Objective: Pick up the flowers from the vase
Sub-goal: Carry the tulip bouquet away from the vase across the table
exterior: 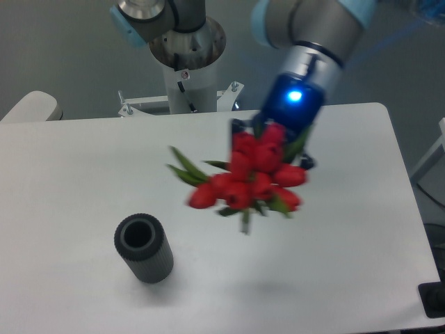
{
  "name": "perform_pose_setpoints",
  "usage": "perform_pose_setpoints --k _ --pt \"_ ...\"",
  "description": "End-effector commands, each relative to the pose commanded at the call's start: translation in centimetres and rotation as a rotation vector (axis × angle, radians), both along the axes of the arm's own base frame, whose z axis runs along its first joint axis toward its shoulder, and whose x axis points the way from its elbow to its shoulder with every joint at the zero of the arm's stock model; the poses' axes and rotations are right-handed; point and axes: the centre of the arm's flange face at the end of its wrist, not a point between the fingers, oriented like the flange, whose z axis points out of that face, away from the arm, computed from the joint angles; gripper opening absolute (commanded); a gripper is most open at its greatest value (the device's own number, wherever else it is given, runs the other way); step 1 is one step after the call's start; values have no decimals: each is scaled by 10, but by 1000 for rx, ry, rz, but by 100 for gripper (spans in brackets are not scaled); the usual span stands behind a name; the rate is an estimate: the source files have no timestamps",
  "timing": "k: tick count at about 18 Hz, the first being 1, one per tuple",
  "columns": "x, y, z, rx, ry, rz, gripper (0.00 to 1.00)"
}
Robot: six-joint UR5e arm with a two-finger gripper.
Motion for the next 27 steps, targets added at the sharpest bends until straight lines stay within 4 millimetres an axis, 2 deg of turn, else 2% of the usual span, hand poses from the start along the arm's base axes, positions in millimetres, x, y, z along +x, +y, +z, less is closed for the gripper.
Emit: perform_pose_setpoints --k 4,9,13,27 --pt "-11 2 -17 -91 57 29 23" --pt "-11 6 -13 -104 70 33 23" --pt "-13 0 -14 -107 91 25 23" --pt "-5 16 -19 -143 111 8 23"
